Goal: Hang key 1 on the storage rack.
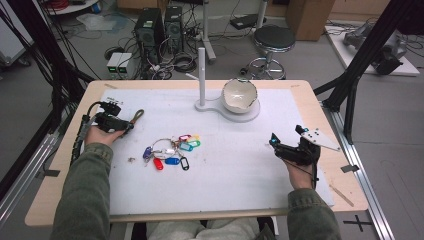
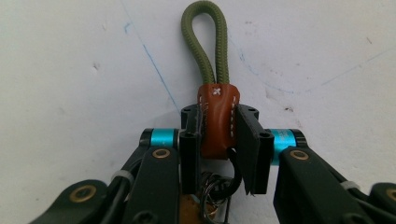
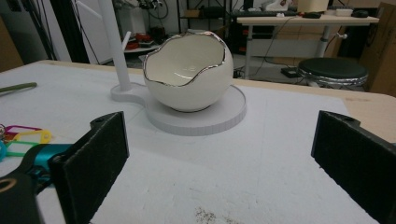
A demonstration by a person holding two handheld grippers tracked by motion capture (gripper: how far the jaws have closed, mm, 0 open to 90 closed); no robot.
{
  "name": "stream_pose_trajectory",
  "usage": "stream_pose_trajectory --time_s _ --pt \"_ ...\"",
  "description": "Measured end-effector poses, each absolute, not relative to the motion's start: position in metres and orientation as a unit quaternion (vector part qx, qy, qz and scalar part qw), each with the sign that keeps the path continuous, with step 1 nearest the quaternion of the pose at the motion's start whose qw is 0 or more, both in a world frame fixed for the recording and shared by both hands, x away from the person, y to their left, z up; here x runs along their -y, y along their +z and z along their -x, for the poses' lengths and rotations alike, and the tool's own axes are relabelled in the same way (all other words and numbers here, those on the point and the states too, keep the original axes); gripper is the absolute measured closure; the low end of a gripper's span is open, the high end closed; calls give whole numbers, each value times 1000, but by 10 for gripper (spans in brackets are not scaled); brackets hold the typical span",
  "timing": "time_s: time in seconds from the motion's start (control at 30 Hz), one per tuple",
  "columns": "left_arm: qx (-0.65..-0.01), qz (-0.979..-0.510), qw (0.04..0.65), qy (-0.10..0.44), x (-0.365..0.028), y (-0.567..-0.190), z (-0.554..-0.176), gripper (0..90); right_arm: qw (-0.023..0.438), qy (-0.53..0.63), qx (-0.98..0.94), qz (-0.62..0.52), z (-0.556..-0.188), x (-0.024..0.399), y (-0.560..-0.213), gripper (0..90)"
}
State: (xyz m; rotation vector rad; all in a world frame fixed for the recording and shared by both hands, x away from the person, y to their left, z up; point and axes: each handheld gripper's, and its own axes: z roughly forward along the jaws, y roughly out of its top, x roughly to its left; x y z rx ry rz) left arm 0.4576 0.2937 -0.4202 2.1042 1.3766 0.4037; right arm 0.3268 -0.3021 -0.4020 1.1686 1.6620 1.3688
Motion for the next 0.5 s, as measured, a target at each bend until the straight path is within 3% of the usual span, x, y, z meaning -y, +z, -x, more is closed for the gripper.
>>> stream_pose_trajectory --time_s 0.5 --pt "-511 -780 338 131 -297 -396 -445 739 338 527 -639 -447 -326 302 -402 30"
